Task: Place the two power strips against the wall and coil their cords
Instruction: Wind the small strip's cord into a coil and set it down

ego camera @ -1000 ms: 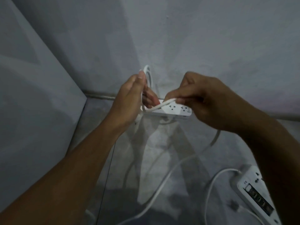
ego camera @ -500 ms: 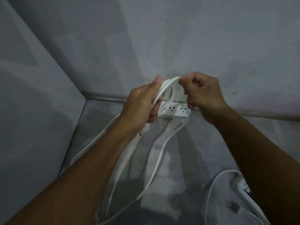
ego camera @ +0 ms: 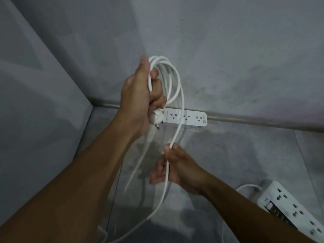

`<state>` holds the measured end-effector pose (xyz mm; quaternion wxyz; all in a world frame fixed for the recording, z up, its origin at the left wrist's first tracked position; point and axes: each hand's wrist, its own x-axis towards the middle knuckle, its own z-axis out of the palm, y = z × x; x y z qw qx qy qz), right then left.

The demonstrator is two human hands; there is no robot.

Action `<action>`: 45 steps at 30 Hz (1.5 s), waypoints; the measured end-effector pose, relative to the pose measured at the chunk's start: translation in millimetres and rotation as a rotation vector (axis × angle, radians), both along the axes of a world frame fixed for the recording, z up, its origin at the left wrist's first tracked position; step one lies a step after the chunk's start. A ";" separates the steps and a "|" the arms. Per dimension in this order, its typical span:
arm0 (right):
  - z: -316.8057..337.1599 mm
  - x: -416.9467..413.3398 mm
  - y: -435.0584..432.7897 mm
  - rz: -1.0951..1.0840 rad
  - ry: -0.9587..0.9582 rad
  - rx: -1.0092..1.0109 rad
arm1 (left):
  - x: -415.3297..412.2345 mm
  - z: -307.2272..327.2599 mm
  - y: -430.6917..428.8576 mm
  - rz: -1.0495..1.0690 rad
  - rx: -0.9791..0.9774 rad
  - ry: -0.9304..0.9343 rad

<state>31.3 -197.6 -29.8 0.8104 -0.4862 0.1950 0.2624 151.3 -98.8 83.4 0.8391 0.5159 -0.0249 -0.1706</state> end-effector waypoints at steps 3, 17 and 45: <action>11.7 -2.5 -3.4 0.208 -0.144 -0.331 | 5.0 -0.8 7.2 -0.025 -0.016 -0.019; 145.6 52.1 -59.6 0.426 -0.934 -0.985 | -17.7 -35.2 11.3 -0.023 0.540 -0.315; 10.7 19.8 -47.2 -0.035 -0.377 -0.578 | 2.1 -6.6 18.4 -0.067 -0.224 0.107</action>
